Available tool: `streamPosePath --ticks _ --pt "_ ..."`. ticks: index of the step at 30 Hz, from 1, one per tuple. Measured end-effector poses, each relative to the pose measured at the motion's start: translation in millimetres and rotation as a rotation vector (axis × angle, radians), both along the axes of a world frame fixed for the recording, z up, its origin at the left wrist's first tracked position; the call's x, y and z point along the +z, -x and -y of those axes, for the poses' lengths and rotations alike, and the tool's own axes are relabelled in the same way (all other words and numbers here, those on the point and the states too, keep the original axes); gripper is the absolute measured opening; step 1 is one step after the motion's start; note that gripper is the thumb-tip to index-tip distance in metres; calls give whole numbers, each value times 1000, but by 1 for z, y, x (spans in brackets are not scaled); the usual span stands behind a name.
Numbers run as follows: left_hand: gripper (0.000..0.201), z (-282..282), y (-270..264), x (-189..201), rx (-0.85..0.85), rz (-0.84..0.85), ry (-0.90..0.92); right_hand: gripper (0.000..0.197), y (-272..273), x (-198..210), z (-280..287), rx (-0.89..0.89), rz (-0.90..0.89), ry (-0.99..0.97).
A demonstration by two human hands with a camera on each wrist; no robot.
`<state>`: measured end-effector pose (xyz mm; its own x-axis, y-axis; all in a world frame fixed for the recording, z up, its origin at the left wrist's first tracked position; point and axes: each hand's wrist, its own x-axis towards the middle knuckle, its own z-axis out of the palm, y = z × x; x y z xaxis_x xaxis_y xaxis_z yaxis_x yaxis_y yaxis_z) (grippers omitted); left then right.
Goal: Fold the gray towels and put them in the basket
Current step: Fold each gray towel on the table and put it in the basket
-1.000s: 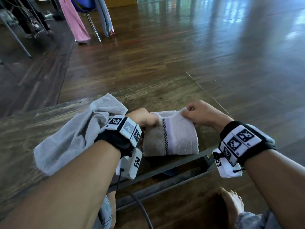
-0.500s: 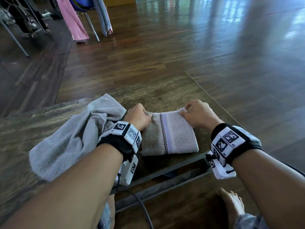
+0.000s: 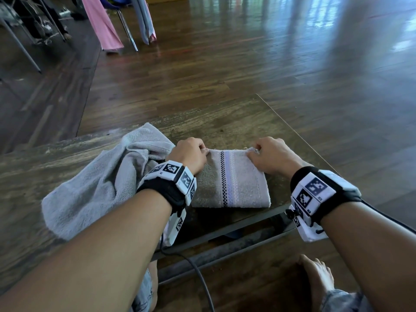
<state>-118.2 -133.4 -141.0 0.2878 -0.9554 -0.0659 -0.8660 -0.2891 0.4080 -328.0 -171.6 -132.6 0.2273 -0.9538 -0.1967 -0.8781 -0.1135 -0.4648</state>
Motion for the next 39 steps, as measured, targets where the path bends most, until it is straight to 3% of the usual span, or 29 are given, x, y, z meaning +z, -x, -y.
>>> streamPosePath --ticks 4,8,11,14,18,20,23,28,36,39 --pt "32 -6 6 13 33 159 126 36 3 2 -4 -72 86 -16" --pt "20 -10 13 25 -213 141 214 37 7 5 -15 -161 204 -49" --pt "22 -16 26 28 -442 18 24 44 14 8 -24 -105 130 -47" --pt "33 -21 39 18 -490 217 -129 59 22 14 -27 -16 -31 -88" --pt "28 -24 47 13 -500 333 -8 55 32 13 -25 -86 -51 52" --pt "32 -25 51 13 -518 304 54 40 37 10 -22 -31 16 77" --pt "27 -28 58 12 -506 185 83 17 39 9 -21 116 100 -44" --pt "65 -32 62 4 -596 83 -23 10 44 9 -18 136 103 -23" --pt "44 -31 60 8 -594 7 -158 9 45 11 -21 159 109 -35" --pt "41 -33 60 11 -584 -87 -113 11 47 12 -22 182 117 -49"
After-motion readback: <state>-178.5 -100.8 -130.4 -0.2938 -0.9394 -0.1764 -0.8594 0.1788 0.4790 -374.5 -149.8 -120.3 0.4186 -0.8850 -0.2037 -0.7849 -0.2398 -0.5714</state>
